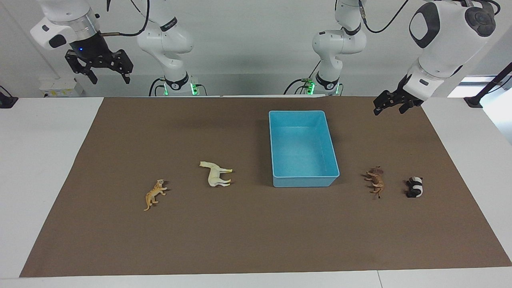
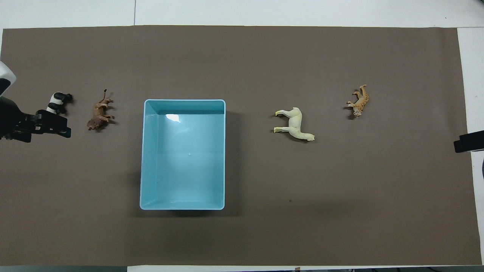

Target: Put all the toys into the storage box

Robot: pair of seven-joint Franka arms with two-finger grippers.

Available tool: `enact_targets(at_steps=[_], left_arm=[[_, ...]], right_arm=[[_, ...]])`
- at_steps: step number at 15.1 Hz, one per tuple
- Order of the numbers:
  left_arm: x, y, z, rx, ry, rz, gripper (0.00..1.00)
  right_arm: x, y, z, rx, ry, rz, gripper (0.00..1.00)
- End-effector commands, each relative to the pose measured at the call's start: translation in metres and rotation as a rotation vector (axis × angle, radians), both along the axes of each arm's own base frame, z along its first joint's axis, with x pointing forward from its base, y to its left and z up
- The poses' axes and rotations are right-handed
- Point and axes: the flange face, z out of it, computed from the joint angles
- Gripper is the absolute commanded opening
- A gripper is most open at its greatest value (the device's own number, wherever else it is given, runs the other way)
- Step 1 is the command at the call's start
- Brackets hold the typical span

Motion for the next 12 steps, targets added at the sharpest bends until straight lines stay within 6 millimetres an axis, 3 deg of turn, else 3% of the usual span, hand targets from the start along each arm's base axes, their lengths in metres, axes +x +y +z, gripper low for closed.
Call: enact_targets(at_steps=[1, 7, 10, 12], left_arm=[[-0.009, 0.0, 0.004, -0.013, 0.0, 0.01, 1.0], [-0.009, -0.002, 0.004, -0.011, -0.007, 0.0, 1.0], [-0.01, -0.003, 0.011, -0.006, -0.031, 0.01, 1.0], [-0.001, -0.002, -0.005, -0.003, -0.097, 0.029, 1.0]], right_arm=[[-0.003, -0.002, 0.006, -0.008, -0.016, -0.027, 1.0], [-0.01, -0.001, 0.004, -0.01, -0.003, -0.025, 1.0], [-0.012, -0.012, 0.003, -0.007, 0.003, -0.049, 1.0], [-0.012, -0.017, 0.002, -0.009, 0.001, -0.058, 1.0]])
